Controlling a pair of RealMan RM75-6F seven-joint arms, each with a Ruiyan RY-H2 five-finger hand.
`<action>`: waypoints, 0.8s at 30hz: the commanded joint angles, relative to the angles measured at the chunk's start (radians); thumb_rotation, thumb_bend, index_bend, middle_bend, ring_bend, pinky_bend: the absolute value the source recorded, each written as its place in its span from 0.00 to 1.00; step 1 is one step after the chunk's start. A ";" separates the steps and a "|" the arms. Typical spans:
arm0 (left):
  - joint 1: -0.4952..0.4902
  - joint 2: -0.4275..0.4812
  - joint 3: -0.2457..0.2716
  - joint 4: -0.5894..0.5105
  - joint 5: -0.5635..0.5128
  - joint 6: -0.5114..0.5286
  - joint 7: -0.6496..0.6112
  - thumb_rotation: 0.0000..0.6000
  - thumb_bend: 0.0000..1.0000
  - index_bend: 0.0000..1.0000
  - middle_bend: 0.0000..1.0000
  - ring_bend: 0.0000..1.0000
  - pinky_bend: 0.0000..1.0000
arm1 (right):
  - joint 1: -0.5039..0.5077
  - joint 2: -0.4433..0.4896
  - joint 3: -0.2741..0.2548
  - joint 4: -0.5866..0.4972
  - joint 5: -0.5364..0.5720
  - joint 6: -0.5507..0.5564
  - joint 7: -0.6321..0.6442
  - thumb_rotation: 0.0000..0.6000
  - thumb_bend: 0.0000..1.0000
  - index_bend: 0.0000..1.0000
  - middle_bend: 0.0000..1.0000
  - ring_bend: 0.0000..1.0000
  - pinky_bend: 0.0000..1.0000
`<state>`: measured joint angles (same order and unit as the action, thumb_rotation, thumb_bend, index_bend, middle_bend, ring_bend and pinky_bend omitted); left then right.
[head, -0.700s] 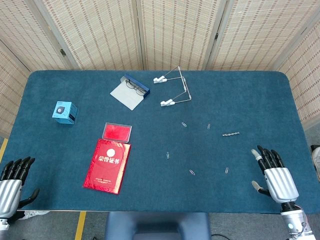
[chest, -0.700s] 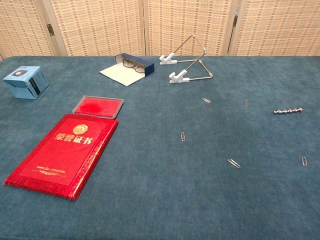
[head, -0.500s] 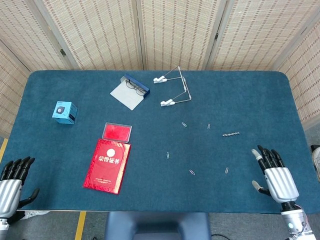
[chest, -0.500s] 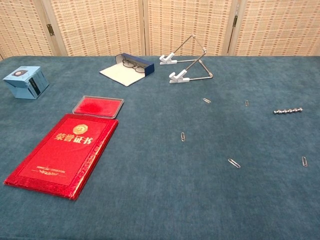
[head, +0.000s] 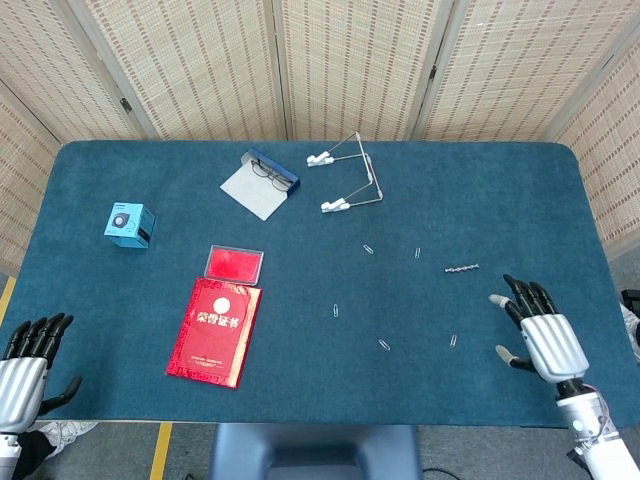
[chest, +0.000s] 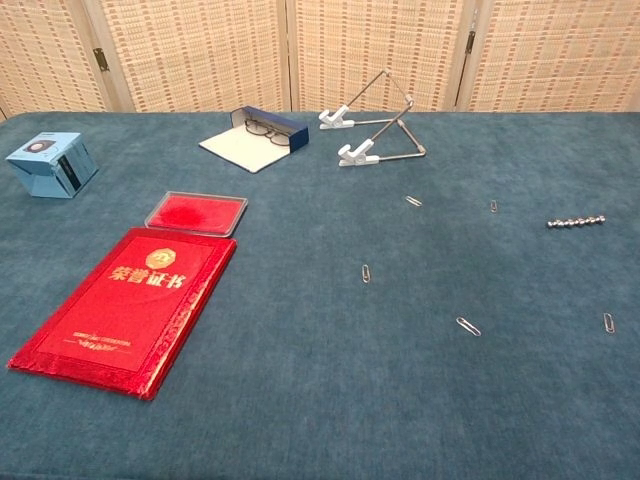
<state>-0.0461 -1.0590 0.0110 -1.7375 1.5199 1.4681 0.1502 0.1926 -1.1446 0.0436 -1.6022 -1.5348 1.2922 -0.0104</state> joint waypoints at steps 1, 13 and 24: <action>-0.002 0.000 -0.001 0.000 -0.006 -0.004 0.000 1.00 0.36 0.00 0.09 0.07 0.01 | 0.069 0.005 0.057 0.047 0.049 -0.065 -0.040 1.00 0.25 0.30 0.00 0.00 0.00; 0.003 0.002 0.008 0.003 0.007 0.003 -0.010 1.00 0.36 0.00 0.09 0.07 0.01 | 0.197 -0.113 0.120 0.248 0.198 -0.236 -0.101 1.00 0.25 0.38 0.00 0.00 0.00; -0.001 0.003 0.010 0.004 0.012 -0.004 -0.020 1.00 0.36 0.00 0.09 0.07 0.01 | 0.306 -0.225 0.149 0.397 0.275 -0.344 -0.182 1.00 0.32 0.44 0.00 0.00 0.00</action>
<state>-0.0467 -1.0565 0.0211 -1.7343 1.5310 1.4647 0.1307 0.4789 -1.3523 0.1860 -1.2244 -1.2793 0.9680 -0.1566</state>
